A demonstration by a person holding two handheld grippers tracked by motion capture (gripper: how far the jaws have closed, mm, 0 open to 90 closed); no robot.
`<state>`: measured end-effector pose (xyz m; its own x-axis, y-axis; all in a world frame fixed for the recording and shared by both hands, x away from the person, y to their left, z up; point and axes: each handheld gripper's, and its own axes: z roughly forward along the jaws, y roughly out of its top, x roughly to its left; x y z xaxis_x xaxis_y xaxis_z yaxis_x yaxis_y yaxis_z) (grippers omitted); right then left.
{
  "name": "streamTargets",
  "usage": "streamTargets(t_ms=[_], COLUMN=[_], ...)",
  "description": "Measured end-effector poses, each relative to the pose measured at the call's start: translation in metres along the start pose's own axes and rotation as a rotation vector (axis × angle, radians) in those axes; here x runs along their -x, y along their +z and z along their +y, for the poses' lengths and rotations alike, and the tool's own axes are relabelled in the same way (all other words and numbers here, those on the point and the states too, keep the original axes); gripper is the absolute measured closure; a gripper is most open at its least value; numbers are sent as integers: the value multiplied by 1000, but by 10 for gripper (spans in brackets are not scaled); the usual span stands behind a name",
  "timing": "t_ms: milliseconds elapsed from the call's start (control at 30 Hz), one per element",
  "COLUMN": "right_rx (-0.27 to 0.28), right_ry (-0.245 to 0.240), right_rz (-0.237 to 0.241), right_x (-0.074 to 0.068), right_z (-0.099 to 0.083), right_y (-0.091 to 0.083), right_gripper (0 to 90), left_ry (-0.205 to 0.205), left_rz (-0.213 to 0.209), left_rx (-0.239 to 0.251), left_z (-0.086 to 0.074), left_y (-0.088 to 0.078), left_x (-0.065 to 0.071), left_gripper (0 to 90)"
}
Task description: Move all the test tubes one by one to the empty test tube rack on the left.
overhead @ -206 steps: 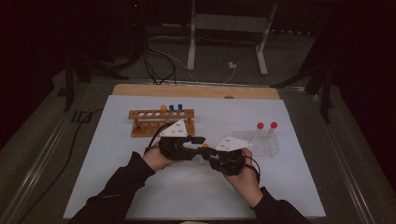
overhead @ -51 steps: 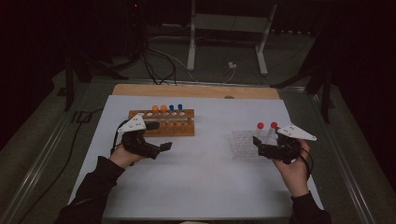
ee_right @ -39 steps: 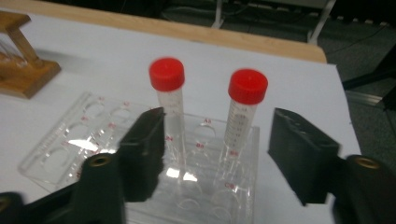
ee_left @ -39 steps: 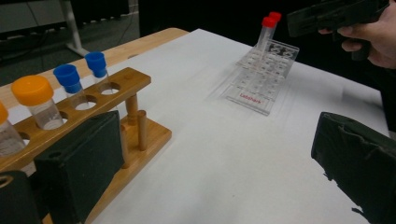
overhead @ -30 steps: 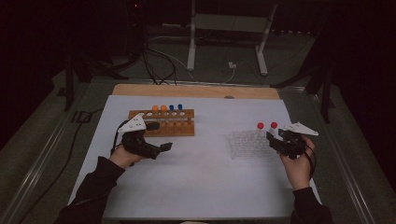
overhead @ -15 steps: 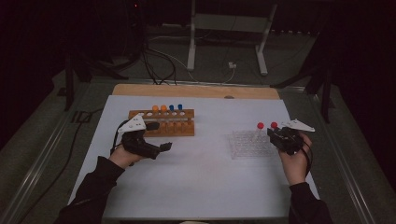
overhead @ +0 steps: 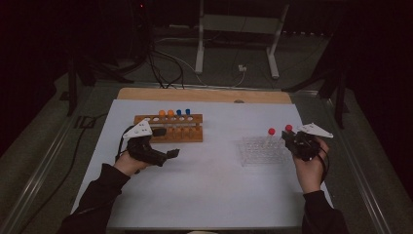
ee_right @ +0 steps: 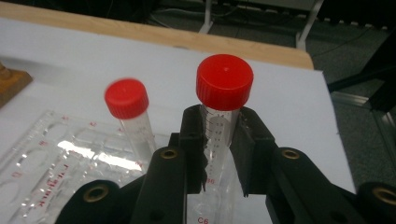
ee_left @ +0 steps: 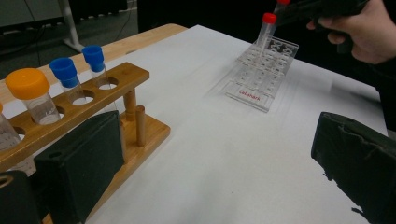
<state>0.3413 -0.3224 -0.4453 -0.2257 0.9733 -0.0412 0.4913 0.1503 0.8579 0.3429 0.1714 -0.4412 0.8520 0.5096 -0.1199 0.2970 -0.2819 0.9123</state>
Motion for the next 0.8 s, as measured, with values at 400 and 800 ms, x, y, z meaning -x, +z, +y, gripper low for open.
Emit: streamTargets(t_ms=[400, 800], right_rx=[46, 50], right_ry=[-27, -88], right_rz=[-6, 122], right_x=[-5, -42], right_z=[15, 25], right_y=[-35, -59], right_gripper=[746, 745], left_ry=[3, 11], left_rz=[-4, -18], left_rx=[0, 3], left_z=[1, 4], left_y=[-1, -1], left_x=[1, 5], left_gripper=[32, 32])
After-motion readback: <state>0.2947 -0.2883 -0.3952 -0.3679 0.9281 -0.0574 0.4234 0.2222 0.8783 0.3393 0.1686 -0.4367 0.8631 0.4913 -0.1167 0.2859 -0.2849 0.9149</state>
